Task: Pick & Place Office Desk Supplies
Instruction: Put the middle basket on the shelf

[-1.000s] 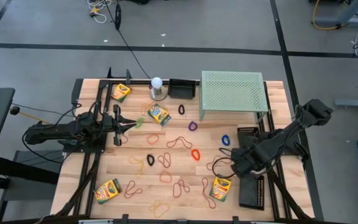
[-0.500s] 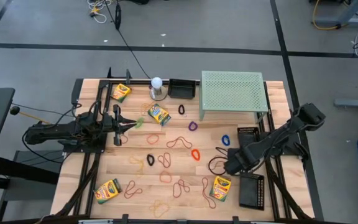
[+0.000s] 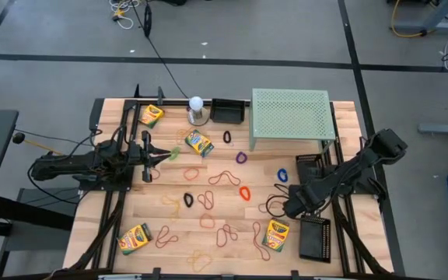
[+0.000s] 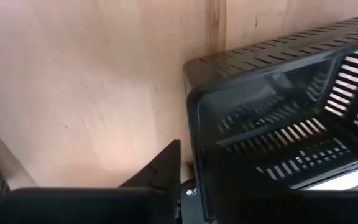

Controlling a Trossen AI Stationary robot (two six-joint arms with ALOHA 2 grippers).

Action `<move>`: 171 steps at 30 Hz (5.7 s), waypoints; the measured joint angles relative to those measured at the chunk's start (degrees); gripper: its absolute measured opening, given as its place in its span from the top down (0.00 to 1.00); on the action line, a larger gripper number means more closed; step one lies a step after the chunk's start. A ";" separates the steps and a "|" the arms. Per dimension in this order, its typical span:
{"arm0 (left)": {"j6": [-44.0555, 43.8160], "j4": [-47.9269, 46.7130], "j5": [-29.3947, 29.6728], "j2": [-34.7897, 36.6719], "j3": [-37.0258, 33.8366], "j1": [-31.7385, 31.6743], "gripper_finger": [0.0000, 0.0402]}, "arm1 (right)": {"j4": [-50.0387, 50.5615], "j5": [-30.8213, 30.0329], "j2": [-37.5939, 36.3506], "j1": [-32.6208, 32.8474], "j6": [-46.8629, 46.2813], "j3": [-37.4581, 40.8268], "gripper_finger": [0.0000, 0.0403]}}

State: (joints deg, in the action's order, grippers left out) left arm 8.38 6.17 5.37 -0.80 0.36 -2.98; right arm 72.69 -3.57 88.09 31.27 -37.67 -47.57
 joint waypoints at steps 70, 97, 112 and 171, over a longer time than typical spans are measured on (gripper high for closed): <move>0.00 0.00 0.00 -0.04 -0.01 -0.02 0.86 | 17.15 -20.32 0.32 -45.88 42.53 -51.22 0.98; 0.00 0.01 0.00 -0.02 -0.02 -0.02 0.86 | 17.30 -23.37 -11.76 -63.41 62.23 -26.45 0.97; 0.00 0.01 0.00 -0.02 -0.02 -0.01 0.86 | 17.30 -24.68 -11.74 -63.39 61.68 -24.94 0.96; 0.00 0.01 0.02 -0.04 -0.01 0.00 0.86 | 17.29 -25.32 -13.11 -62.53 51.15 -26.12 0.84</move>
State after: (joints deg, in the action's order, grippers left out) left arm 8.38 6.18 5.39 -0.84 0.35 -2.98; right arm 89.98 -28.89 74.98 -31.26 13.49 -73.69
